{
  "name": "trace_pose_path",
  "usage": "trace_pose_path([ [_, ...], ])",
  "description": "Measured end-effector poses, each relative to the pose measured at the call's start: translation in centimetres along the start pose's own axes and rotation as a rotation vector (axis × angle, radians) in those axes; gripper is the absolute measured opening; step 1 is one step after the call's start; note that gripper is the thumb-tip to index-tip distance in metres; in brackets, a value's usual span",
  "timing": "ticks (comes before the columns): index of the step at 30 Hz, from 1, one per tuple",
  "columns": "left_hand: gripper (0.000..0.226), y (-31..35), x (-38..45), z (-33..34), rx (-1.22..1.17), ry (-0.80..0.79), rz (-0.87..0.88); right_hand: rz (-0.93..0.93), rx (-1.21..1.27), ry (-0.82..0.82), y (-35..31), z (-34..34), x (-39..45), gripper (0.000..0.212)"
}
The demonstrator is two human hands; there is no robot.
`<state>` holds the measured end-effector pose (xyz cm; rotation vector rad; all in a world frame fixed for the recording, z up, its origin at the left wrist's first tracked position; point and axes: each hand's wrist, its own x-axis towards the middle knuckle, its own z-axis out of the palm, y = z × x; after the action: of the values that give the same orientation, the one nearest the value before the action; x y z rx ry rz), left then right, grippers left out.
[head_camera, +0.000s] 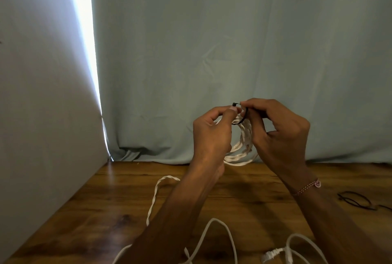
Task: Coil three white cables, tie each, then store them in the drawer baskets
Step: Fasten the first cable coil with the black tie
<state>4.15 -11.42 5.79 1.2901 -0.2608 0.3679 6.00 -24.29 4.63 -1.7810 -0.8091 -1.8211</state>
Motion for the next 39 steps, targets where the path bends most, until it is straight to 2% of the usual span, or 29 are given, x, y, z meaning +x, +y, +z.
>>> trace_pose_path([
  [9,0.018,-0.1,-0.1,0.1,0.055,-0.04,0.101,0.045,0.001,-0.133,-0.1,-0.5,0.9,0.016],
  [26,0.018,-0.2,0.0,-0.1,-0.013,-0.089,0.008,0.181,0.026,-0.279,-1.1,-1.6,2.5,0.024],
  [29,0.019,-0.1,0.2,-0.2,0.008,-0.103,0.018,0.41,0.111,-0.312,-1.6,-2.0,3.0,0.029],
  [33,0.018,-0.3,0.4,-0.3,0.015,-0.157,0.012,0.776,0.279,-0.342,-1.7,-2.8,3.6,0.022],
  [39,0.019,-0.6,0.7,-0.6,0.049,-0.308,0.044,1.153,0.773,-0.408,-0.7,-3.5,4.1,0.025],
])
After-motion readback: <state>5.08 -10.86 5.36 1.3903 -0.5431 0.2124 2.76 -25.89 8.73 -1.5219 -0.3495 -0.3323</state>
